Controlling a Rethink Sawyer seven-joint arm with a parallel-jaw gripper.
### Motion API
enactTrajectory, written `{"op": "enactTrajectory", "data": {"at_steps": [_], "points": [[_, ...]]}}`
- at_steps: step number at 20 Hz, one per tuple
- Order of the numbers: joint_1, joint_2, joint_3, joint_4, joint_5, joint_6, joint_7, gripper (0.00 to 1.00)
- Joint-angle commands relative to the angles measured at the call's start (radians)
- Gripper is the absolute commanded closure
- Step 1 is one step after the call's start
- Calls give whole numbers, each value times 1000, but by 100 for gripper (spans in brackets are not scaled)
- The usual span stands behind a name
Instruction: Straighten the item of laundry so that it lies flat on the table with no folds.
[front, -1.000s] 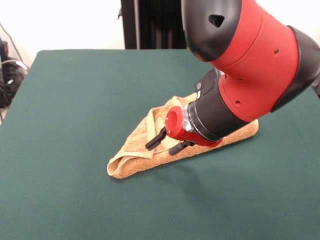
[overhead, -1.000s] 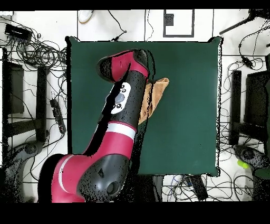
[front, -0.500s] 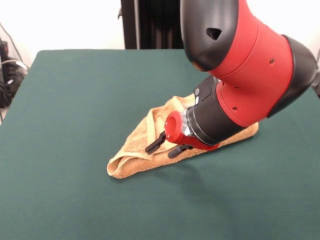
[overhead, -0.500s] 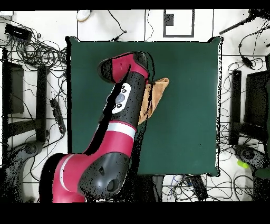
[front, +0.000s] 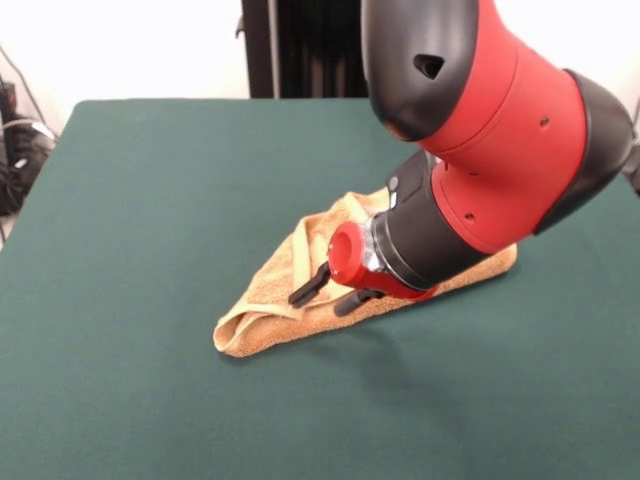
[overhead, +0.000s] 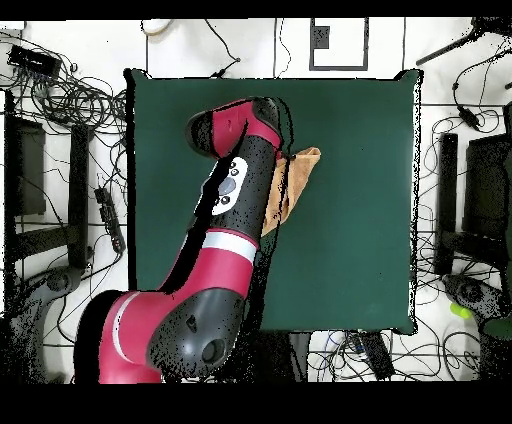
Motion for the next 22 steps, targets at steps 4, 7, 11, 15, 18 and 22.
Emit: {"op": "enactTrajectory", "data": {"at_steps": [4, 7, 11, 15, 18, 22], "points": [[31, 84, -8, 58, -98, -89, 239, 0], [34, 90, -18, 50, -118, -98, 240, 0], [34, 91, -23, 54, -144, -126, 233, 0], [29, 89, -19, 58, -164, -145, 234, 0], [23, 88, -10, 56, -171, -148, 235, 0], [22, 85, -4, 56, -168, -136, 234, 0]]}}
